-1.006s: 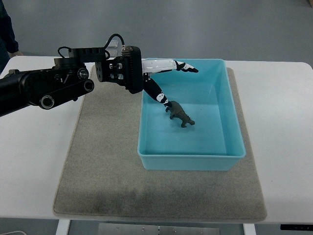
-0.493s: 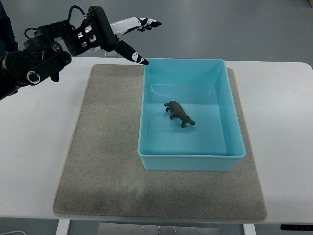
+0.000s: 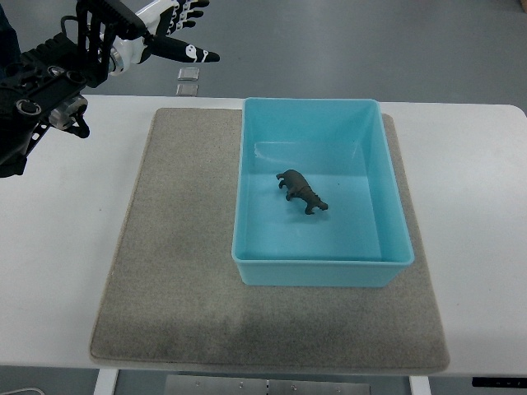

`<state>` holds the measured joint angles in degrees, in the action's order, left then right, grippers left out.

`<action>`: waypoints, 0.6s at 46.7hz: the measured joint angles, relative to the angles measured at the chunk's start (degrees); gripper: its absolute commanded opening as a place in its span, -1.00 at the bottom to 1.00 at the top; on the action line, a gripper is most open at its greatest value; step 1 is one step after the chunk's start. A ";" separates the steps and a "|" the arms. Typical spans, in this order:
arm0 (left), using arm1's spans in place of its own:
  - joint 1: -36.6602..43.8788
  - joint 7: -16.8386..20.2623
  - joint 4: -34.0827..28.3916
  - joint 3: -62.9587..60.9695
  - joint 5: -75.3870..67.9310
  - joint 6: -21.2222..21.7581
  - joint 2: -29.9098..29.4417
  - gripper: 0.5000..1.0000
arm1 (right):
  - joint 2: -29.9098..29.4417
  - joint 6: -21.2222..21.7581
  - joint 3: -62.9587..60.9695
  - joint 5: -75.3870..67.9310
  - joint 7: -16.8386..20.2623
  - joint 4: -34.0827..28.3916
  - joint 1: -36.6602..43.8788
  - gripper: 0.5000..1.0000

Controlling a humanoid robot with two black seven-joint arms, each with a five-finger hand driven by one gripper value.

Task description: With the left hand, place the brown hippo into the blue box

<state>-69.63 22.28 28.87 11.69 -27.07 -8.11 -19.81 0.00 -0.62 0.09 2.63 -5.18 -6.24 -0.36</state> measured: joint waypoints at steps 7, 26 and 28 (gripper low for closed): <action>0.58 -5.74 0.32 0.27 17.62 7.14 2.35 0.98 | 0.00 0.00 0.00 0.00 0.00 0.00 0.02 0.74; 3.36 -11.77 -0.51 3.56 35.65 5.80 5.27 0.98 | 0.00 0.00 0.00 0.00 0.00 0.00 0.00 0.74; 3.69 -11.53 -1.25 4.22 38.20 4.19 5.50 0.98 | 0.00 0.00 0.00 0.00 0.00 0.00 -0.01 0.74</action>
<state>-65.94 10.75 27.62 15.92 11.13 -3.92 -14.31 0.00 -0.61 0.09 2.64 -5.19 -6.23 -0.37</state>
